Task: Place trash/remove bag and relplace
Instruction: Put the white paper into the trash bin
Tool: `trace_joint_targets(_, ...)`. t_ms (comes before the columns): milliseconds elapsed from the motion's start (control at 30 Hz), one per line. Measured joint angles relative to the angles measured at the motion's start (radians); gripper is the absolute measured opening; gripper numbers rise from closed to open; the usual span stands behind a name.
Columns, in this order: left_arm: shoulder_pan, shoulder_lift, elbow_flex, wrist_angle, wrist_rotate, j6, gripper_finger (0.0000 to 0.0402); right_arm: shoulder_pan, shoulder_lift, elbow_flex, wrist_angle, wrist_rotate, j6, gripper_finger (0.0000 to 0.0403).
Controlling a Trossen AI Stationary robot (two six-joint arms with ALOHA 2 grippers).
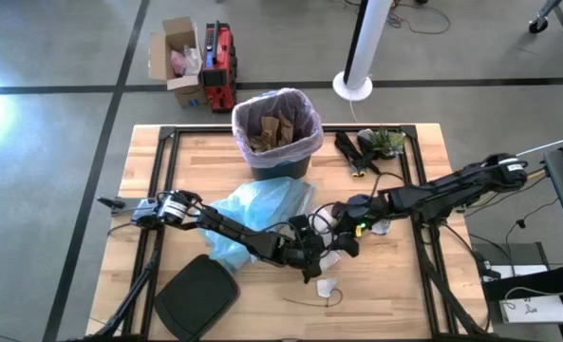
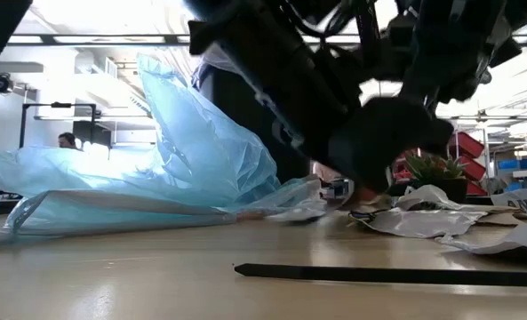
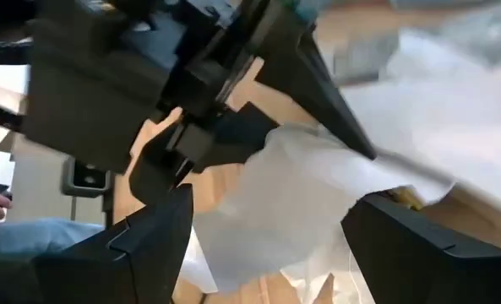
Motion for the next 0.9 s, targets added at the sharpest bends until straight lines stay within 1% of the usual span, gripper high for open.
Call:
trace_joint_targets(100, -0.002, -0.034, 0.005, -0.014, -0.021, -0.002, 0.002, 0.0, -0.065, 0.0, -0.038, 0.046, -0.031, 0.0279)
trace_joint_targets(133, -0.002, -0.048, 0.005, -0.008, -0.025, -0.003, 0.0011, 0.0, -0.091, 0.001, -0.064, 0.071, -0.046, 0.0278)
trace_joint_targets(200, -0.001, -0.078, 0.005, -0.027, -0.047, 0.003, 0.0012, 0.0, -0.145, 0.001, -0.127, 0.12, -0.077, 0.0277)
trace_joint_targets(300, -0.001, -0.127, 0.005, -0.055, -0.049, 0.024, 0.0015, 0.0, -0.233, 0.001, -0.219, 0.196, -0.104, 0.0279)
trace_joint_targets(433, -0.003, -0.194, 0.004, -0.081, -0.054, 0.048, 0.0002, 0.0, -0.353, 0.001, -0.308, 0.291, -0.133, 0.0288)
trace_joint_targets(667, -0.002, -0.317, 0.004, -0.093, -0.1, 0.079, 0.0001, 0.0, -0.504, 0.001, -0.381, 0.399, -0.114, 0.03)
trace_joint_targets(767, -0.002, -0.383, 0.003, -0.09, -0.153, 0.088, 0.0001, 0.0, -0.533, 0.001, -0.405, 0.428, -0.092, 0.0299)
trace_joint_targets(900, 0.002, -0.49, 0.003, -0.085, -0.262, 0.118, 0.0001, 0.0, -0.537, -0.001, -0.4, 0.432, -0.074, 0.0291)
